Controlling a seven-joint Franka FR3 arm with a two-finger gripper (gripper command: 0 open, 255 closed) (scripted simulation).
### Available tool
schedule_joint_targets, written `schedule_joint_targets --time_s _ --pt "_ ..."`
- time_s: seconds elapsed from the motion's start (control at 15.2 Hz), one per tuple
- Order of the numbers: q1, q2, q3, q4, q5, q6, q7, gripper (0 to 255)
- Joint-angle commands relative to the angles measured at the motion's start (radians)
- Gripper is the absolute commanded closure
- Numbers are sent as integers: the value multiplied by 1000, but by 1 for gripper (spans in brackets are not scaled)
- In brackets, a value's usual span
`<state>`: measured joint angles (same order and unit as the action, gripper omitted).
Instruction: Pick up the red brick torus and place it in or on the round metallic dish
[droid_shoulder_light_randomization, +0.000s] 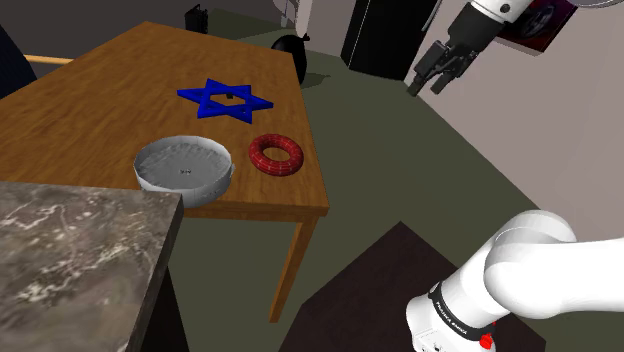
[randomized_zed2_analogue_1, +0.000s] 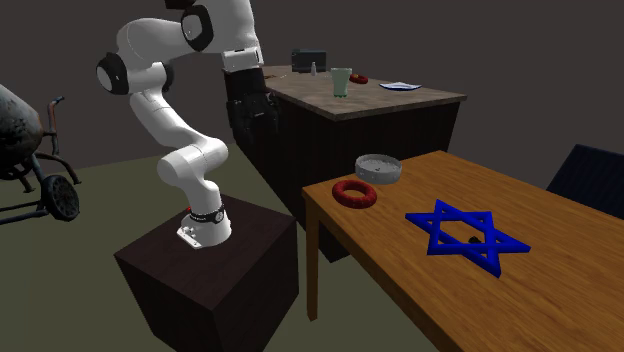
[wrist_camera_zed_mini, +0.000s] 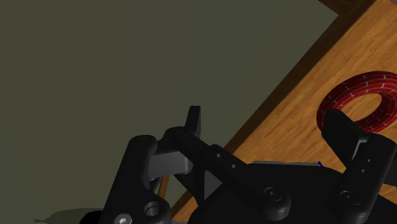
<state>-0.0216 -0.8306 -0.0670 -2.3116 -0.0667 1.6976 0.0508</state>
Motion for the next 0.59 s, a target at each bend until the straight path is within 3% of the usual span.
schedule_joint_targets --time_s 0.0,0.53 --pt "0 0 0 0 0 0 0 0" --pt "39 194 72 -34 63 179 99 0"
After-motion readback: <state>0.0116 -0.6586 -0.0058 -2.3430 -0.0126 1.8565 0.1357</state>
